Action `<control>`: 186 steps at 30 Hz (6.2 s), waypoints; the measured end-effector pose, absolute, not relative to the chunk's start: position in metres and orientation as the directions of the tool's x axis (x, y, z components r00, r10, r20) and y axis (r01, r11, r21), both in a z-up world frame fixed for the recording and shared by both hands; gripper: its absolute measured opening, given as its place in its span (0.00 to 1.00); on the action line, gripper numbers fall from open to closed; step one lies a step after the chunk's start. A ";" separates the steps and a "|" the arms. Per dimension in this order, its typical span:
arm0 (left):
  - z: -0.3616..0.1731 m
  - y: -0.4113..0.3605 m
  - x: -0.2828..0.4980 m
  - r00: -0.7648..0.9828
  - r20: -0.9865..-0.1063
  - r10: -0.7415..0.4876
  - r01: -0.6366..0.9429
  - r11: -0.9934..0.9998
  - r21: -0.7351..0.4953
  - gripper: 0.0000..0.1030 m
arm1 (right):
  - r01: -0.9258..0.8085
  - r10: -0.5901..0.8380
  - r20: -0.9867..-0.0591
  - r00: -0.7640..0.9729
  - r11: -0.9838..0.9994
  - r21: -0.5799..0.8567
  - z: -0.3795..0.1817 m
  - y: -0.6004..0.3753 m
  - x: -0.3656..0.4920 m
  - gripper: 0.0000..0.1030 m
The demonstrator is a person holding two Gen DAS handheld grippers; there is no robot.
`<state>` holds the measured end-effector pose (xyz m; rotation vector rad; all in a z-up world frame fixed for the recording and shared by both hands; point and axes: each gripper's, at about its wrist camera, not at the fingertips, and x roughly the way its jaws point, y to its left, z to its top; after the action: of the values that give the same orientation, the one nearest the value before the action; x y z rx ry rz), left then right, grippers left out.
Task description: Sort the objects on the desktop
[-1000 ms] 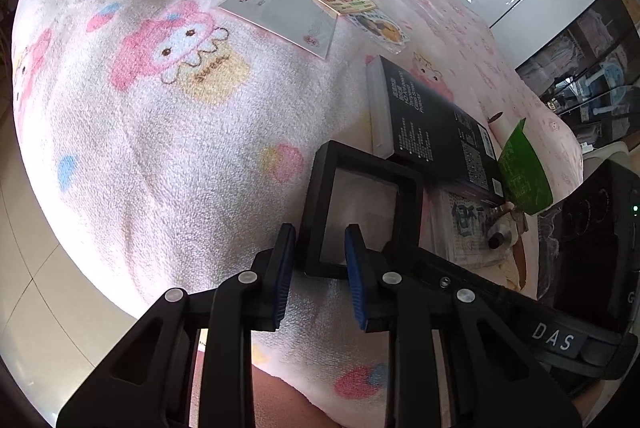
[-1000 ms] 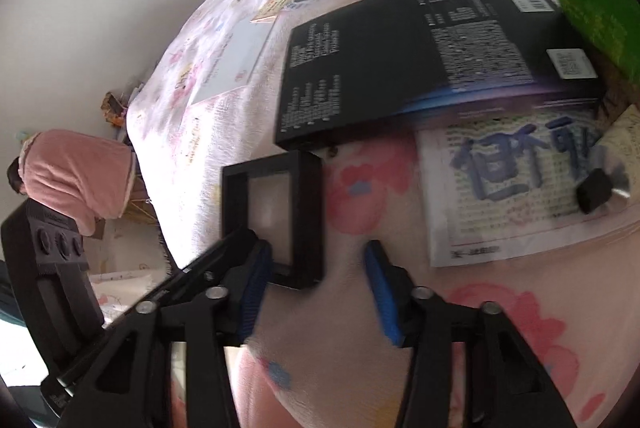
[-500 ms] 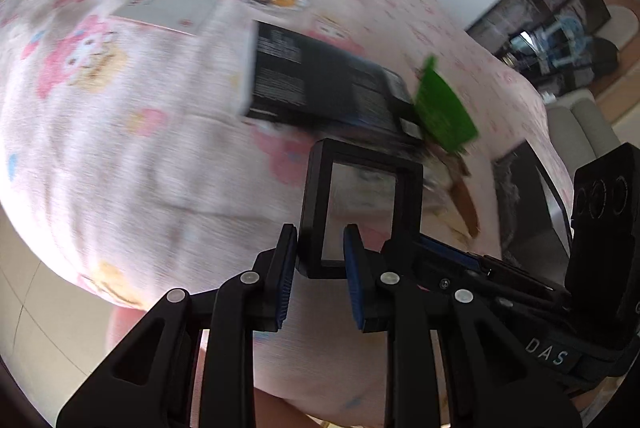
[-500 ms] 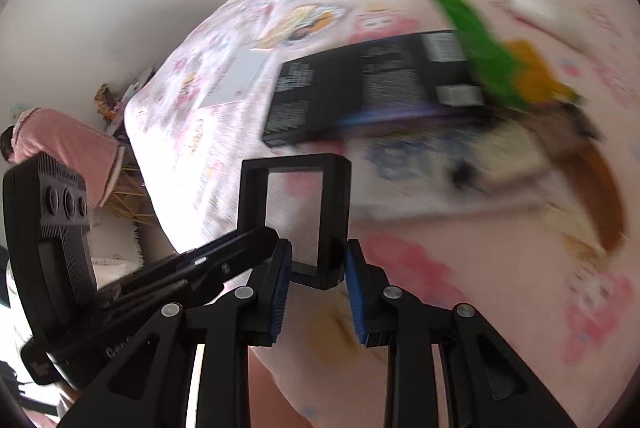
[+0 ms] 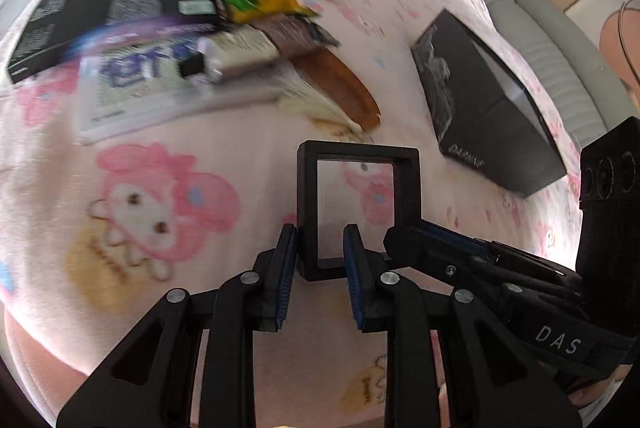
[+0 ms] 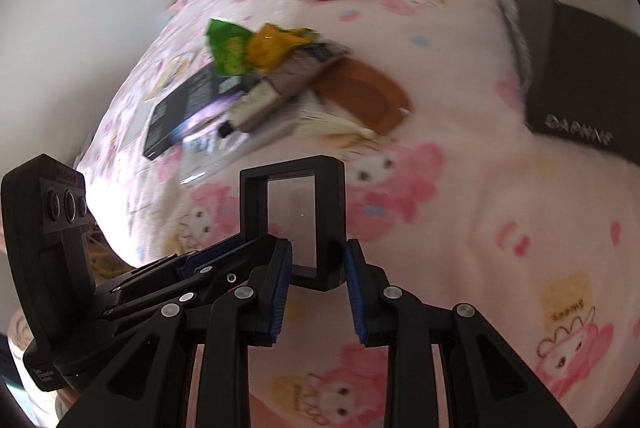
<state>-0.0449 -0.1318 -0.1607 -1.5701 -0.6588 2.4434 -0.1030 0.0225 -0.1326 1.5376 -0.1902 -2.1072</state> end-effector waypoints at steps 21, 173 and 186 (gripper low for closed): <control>-0.140 -0.112 -0.057 -0.450 -0.831 0.327 0.050 -0.920 -0.389 0.20 | 0.296 -0.526 -0.810 -0.261 -0.842 0.451 -0.133 0.050 -0.105 0.19; -0.002 -0.092 -0.069 -0.684 -0.726 0.068 0.012 -0.994 -0.104 0.38 | 0.282 -0.312 -0.761 -0.569 -0.943 0.176 -0.004 0.051 -0.084 0.30; -0.047 -0.138 -0.117 -0.618 -0.785 0.039 0.108 -0.985 -0.133 0.38 | 0.308 -0.298 -0.787 -0.541 -0.940 0.144 -0.032 0.020 -0.139 0.30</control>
<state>-0.1169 -0.1385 -0.0473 -1.3890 -0.2670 2.8484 -0.1388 0.0198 -0.0321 1.2681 0.0165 -2.4905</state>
